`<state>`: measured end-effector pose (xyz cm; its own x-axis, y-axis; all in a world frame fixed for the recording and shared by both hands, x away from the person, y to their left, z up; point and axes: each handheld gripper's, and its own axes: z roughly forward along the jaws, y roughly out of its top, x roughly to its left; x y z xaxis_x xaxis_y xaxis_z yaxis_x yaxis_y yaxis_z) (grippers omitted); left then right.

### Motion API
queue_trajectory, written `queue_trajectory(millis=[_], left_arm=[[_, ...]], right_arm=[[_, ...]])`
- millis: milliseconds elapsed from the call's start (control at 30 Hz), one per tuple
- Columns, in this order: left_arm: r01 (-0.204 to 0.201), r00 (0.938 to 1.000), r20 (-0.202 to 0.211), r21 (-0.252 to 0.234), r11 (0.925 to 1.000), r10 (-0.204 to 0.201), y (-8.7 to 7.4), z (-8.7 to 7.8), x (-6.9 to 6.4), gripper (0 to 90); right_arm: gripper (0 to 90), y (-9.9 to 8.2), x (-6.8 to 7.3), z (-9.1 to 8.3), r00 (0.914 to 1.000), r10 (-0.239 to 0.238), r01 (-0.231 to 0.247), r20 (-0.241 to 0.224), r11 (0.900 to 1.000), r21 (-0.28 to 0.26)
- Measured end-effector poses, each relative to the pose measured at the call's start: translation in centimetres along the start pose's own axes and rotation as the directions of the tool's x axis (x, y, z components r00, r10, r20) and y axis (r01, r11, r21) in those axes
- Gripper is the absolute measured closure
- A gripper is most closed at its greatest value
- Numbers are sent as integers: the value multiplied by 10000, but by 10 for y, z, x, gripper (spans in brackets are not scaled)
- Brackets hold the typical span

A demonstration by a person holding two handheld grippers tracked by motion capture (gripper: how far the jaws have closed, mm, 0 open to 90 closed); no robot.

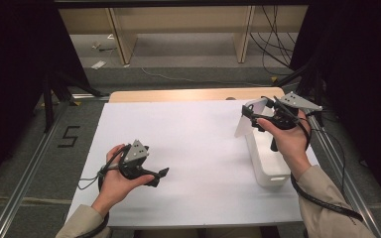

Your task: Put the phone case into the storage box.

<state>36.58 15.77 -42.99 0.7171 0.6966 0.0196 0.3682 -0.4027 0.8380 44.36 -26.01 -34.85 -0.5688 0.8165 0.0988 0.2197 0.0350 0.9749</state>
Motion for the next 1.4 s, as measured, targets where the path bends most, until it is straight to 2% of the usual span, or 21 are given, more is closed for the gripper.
queue_trajectory(millis=[667, 1400], left_arm=[[-2, 10000, 23, 12, 10000, 2, 0, 1, -1, 0], [56, 10000, 12, -10, 10000, -56, 0, 1, 0, 0]], right_arm=[[185, 3, -11, -5, 9991, 122, -116, 408, 9998, -164], [185, 7, -24, -14, 9943, 336, -313, 1014, 9992, -244]])
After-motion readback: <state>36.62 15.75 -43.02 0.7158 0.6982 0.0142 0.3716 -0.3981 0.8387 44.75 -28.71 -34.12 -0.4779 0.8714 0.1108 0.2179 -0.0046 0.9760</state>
